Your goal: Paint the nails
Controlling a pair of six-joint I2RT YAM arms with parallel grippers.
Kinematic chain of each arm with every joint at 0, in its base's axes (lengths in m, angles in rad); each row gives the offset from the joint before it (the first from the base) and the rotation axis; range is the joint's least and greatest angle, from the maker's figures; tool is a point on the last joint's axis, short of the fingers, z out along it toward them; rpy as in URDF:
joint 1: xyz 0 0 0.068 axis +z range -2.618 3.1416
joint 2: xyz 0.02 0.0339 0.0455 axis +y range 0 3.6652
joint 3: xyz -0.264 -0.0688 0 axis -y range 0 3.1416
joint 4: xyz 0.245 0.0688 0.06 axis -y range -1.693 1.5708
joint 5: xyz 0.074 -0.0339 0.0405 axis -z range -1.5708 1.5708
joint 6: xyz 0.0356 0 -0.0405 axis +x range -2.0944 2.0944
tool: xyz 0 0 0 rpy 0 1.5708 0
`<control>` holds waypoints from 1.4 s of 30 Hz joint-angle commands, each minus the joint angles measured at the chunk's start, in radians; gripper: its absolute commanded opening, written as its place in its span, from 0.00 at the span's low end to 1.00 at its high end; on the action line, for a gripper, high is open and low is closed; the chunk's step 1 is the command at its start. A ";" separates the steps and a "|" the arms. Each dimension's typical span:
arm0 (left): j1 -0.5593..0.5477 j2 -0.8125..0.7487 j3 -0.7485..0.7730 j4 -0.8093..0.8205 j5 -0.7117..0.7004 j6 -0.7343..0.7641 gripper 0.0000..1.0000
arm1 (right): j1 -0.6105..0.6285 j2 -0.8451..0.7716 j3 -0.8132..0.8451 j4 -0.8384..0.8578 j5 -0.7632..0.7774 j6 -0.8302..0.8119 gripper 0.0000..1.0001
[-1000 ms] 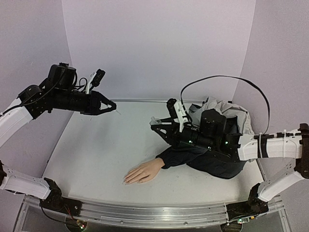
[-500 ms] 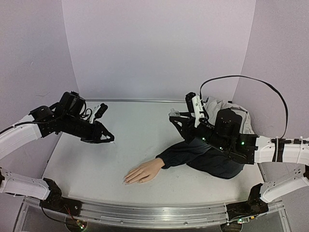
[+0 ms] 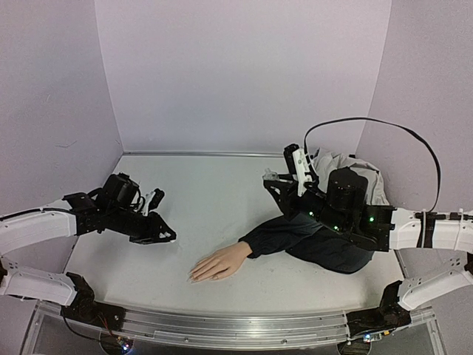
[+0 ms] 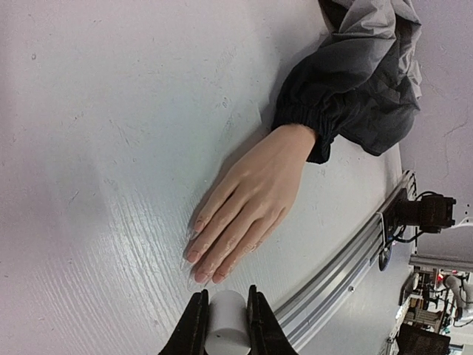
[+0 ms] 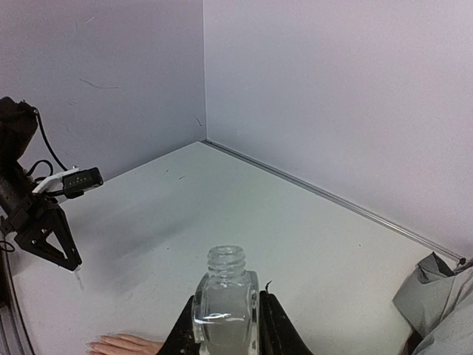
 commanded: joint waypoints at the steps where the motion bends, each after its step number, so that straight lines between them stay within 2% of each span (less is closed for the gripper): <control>1: -0.005 -0.003 -0.040 0.162 -0.066 -0.077 0.00 | 0.000 -0.011 0.030 0.056 0.042 0.004 0.00; 13: -0.120 0.080 -0.075 0.224 -0.214 -0.140 0.00 | 0.001 0.050 0.071 0.051 0.055 0.002 0.00; 19: -0.168 0.123 -0.080 0.236 -0.212 -0.173 0.00 | 0.001 0.045 0.069 0.051 0.054 0.010 0.00; 28: -0.182 0.135 -0.092 0.238 -0.201 -0.191 0.00 | 0.001 0.027 0.050 0.052 0.058 0.018 0.00; 37: -0.198 0.036 -0.155 0.229 -0.135 -0.218 0.00 | 0.001 0.020 0.035 0.056 0.060 0.013 0.00; 42: -0.258 0.096 -0.107 0.238 -0.124 -0.177 0.00 | 0.002 0.020 0.021 0.075 0.047 0.023 0.00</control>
